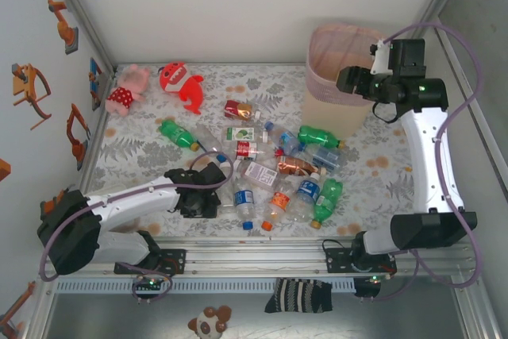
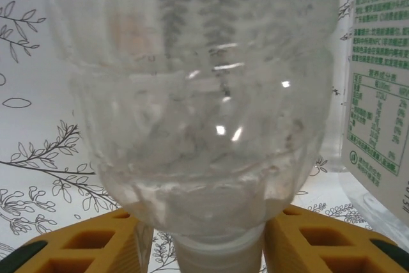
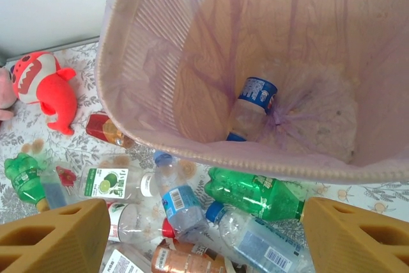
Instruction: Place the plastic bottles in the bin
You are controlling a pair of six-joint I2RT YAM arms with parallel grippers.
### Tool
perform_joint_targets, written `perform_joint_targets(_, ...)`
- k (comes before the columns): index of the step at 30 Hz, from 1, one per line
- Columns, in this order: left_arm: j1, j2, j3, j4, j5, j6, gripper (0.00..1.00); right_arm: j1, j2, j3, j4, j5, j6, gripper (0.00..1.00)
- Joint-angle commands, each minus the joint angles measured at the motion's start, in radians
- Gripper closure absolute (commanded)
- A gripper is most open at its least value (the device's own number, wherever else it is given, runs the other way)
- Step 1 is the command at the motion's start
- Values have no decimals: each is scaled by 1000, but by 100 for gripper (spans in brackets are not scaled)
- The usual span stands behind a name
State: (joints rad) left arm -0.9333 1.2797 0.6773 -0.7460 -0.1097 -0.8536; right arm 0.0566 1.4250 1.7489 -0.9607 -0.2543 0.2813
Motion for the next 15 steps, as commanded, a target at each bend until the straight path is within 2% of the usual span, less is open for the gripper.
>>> perform_joint_targets(1, -10, 8, -3, -2, -22, -26, 59, 1, -38, -3, 4, 25, 10, 22)
perform_joint_targets(6, -15, -3, 6, -3, -28, -30, 68, 0, -44, -5, -3, 23, 11, 22)
perform_joint_targets(15, -19, -87, 104, -96, -73, -7, 69, 25, -99, -29, 6, -8, 35, 23)
